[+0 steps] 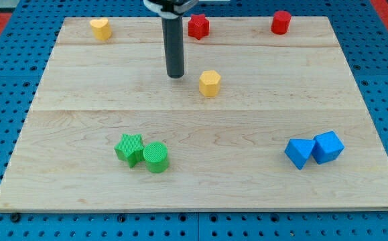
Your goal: Push the blue triangle closer to green star
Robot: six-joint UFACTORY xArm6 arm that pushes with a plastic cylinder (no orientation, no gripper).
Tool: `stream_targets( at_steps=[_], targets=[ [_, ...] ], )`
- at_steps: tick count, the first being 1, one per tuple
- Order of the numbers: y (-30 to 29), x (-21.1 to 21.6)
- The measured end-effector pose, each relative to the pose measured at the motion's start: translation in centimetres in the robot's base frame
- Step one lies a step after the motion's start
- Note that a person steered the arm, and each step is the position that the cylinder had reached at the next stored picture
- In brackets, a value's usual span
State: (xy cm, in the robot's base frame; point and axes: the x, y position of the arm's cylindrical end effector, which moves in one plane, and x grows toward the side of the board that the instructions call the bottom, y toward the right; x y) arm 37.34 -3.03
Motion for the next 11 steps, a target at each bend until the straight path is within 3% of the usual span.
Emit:
stream_targets(
  at_steps=[2, 3, 4, 6, 8, 10, 11],
  targets=[
    [19.1, 1.3],
    [20.9, 1.3],
    [16.4, 1.3],
    [15.9, 1.3],
    [17.7, 6.9],
    [19.6, 9.7],
    [24.0, 10.8]
  ],
)
